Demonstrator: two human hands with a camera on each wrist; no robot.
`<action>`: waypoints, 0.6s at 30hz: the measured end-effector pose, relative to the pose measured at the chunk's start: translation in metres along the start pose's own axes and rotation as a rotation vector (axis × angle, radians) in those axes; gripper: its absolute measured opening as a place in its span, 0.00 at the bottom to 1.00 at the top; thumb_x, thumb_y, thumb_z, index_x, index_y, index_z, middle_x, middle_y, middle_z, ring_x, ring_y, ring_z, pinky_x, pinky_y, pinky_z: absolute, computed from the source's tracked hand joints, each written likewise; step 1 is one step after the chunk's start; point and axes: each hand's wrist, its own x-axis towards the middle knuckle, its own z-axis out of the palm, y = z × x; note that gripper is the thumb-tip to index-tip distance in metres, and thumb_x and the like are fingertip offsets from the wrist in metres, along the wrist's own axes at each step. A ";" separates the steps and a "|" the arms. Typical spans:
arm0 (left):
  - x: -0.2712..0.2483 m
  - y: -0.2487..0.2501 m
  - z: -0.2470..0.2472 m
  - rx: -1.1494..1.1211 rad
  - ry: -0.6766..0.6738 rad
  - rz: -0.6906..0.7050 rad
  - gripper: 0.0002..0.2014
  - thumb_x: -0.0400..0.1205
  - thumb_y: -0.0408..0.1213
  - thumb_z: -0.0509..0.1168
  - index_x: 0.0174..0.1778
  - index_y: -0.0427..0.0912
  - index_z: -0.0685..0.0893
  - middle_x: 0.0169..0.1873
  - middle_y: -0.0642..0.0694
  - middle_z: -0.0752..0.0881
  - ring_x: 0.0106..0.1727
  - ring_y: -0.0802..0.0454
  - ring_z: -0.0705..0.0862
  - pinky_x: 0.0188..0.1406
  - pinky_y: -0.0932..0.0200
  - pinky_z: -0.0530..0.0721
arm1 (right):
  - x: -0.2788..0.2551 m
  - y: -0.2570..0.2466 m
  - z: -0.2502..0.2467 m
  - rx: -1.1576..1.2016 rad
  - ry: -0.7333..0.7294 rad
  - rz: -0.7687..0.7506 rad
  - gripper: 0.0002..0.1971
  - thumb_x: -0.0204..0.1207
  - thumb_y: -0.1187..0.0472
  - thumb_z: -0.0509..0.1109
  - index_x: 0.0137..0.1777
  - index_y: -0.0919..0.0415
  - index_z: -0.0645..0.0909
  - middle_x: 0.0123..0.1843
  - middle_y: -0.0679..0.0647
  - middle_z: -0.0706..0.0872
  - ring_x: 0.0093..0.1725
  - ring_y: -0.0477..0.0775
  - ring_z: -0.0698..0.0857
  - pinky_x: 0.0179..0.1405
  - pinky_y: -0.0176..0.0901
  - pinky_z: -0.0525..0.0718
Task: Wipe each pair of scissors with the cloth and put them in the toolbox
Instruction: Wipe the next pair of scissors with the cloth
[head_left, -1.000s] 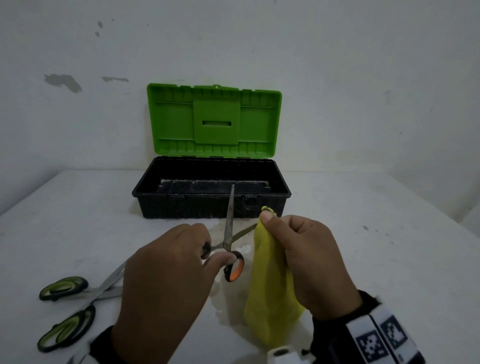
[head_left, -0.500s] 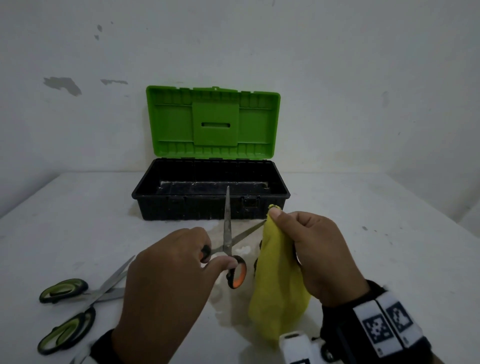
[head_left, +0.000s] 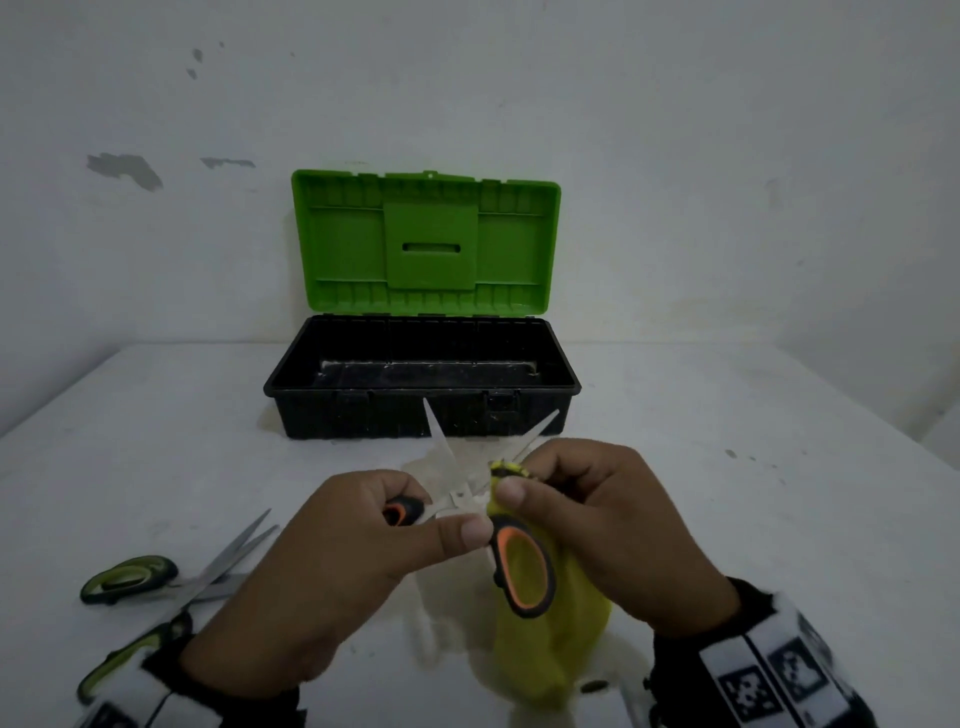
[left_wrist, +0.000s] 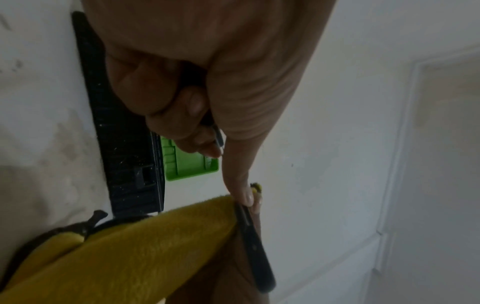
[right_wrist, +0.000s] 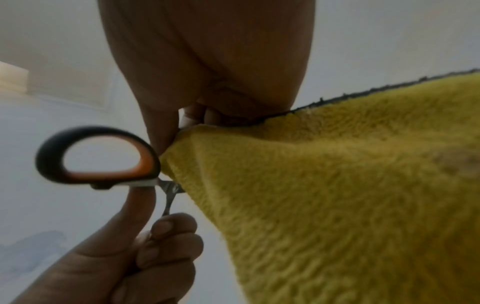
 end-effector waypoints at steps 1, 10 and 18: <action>0.000 0.000 0.001 -0.044 -0.038 -0.031 0.27 0.50 0.54 0.81 0.29 0.38 0.77 0.20 0.48 0.63 0.19 0.55 0.61 0.18 0.64 0.62 | 0.000 -0.001 0.003 0.017 -0.014 0.005 0.10 0.74 0.52 0.79 0.33 0.49 0.88 0.30 0.51 0.88 0.31 0.50 0.84 0.35 0.38 0.81; 0.000 -0.004 0.002 -0.191 -0.187 -0.106 0.20 0.58 0.51 0.80 0.23 0.44 0.75 0.18 0.44 0.63 0.18 0.52 0.58 0.19 0.62 0.57 | -0.001 -0.005 0.013 0.061 0.137 0.056 0.12 0.72 0.51 0.77 0.28 0.51 0.86 0.25 0.50 0.85 0.25 0.47 0.81 0.28 0.36 0.79; 0.006 -0.006 0.005 -0.297 -0.284 -0.189 0.20 0.60 0.48 0.78 0.29 0.41 0.74 0.21 0.46 0.60 0.22 0.53 0.53 0.21 0.62 0.51 | -0.003 0.002 0.014 0.081 0.067 0.099 0.14 0.74 0.50 0.80 0.31 0.55 0.87 0.30 0.60 0.88 0.29 0.58 0.84 0.31 0.47 0.82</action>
